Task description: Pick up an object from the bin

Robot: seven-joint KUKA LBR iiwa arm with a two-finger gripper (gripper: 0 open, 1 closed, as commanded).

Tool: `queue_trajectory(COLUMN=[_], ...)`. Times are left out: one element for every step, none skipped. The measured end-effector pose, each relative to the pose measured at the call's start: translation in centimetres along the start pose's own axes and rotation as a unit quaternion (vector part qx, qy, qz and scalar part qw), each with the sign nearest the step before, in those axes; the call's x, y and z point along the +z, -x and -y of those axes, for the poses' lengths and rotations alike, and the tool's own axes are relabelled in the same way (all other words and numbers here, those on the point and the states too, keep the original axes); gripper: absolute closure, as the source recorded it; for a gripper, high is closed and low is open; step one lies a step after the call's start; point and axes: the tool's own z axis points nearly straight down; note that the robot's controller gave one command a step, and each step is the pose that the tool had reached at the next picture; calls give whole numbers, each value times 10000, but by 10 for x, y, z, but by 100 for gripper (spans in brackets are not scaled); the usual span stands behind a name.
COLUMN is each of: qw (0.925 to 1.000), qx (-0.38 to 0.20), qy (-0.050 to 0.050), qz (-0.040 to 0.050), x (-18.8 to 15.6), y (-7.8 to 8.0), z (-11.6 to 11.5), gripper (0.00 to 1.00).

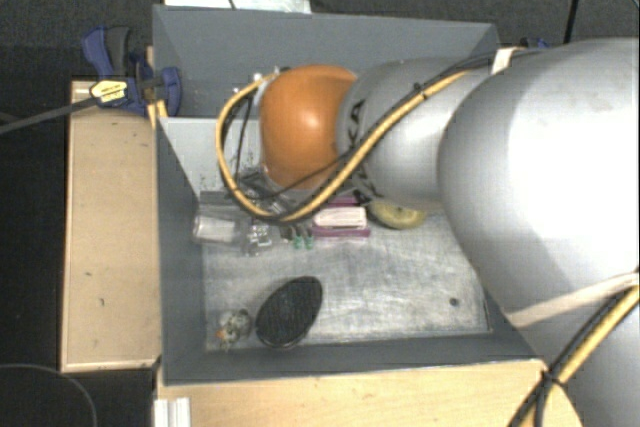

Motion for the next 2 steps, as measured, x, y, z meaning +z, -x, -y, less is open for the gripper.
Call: queue_trajectory(qw=[10000,10000], qx=[43,77], qy=[16,12], qz=[31,44], x=[-84,-201], y=[4,7], z=[-17,5], gripper=[100,100])
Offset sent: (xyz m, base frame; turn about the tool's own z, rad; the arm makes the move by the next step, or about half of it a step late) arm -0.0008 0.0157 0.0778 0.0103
